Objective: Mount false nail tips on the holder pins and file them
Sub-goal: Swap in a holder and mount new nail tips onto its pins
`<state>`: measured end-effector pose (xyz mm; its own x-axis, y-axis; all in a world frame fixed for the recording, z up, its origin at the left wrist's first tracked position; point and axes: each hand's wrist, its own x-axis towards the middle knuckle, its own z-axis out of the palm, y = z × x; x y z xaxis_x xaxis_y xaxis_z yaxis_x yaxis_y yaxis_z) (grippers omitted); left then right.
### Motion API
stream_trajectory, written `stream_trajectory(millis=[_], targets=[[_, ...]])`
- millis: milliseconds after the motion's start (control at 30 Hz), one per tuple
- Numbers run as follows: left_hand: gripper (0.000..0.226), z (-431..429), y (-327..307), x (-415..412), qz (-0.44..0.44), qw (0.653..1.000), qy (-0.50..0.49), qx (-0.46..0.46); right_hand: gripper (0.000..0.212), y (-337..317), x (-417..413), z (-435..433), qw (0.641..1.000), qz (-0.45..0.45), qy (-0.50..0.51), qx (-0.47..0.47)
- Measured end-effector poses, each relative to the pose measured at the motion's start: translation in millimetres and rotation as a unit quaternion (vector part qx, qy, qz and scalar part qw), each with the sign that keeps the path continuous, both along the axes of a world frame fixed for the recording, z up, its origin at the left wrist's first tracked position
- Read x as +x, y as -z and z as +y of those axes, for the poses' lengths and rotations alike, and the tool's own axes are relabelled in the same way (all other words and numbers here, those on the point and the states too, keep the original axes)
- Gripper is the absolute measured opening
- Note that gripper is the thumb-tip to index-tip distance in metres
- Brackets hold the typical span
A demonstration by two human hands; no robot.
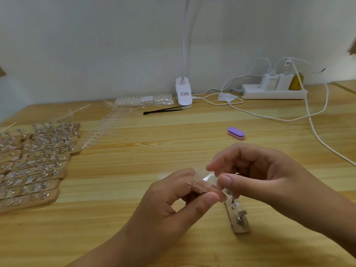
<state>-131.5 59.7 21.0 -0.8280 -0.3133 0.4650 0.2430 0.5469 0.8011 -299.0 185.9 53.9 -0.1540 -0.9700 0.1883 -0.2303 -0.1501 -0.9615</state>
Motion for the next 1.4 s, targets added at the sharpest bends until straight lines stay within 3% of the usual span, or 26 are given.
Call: stream_trajectory(millis=[233, 367, 533, 867, 1400], targets=[[0.017, 1.5, -4.9, 1.5, -0.014, 0.98, 0.033, 0.197, 0.013, -4.6, -0.4, 2.1, 0.998, 0.057, 0.007, 0.006], [0.02, -1.0, -5.0, 0.4, -0.041, 0.98, 0.023, 0.193, 0.013, -8.0, -7.2, 2.9, 0.995, 0.096, 0.028, 0.008], [0.025, -8.7, -1.0, -1.5, -0.076, 0.975, -0.003, 0.21, 0.02, -13.7, -26.6, 5.5, 0.949, 0.299, 0.099, 0.025], [0.025, -10.2, 0.0, -3.4, -0.131, 0.966, 0.032, 0.219, 0.011, -1.3, -31.3, 3.9, 0.935, 0.337, 0.076, 0.077], [0.022, -11.3, 0.8, -4.7, -0.14, 0.967, 0.041, 0.21, 0.006, 4.1, -30.0, 2.2, 0.914, 0.391, 0.064, 0.084]])
